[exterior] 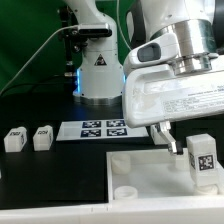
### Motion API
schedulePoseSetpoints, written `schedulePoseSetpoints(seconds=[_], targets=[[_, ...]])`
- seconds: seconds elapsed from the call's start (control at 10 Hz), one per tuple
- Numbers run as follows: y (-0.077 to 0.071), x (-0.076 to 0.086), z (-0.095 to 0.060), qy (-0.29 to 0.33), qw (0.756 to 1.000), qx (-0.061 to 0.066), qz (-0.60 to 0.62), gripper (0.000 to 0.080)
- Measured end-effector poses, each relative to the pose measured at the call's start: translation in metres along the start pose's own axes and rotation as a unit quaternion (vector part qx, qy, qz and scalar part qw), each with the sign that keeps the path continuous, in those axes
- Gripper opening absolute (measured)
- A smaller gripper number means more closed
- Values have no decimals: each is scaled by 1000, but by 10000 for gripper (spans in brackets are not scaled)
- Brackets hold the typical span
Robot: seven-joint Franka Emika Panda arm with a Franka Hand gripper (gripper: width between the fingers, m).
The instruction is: Assemble one leg
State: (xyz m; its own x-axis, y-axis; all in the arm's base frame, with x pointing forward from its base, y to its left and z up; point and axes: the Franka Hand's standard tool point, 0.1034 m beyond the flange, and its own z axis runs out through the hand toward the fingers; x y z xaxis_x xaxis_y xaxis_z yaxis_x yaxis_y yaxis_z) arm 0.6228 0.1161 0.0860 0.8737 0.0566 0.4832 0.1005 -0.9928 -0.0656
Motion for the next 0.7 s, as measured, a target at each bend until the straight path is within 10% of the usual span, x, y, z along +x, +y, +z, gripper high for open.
schedulePoseSetpoints(seconds=[0.7], targets=[[-1,3,-35,-90,996,3,8,649]])
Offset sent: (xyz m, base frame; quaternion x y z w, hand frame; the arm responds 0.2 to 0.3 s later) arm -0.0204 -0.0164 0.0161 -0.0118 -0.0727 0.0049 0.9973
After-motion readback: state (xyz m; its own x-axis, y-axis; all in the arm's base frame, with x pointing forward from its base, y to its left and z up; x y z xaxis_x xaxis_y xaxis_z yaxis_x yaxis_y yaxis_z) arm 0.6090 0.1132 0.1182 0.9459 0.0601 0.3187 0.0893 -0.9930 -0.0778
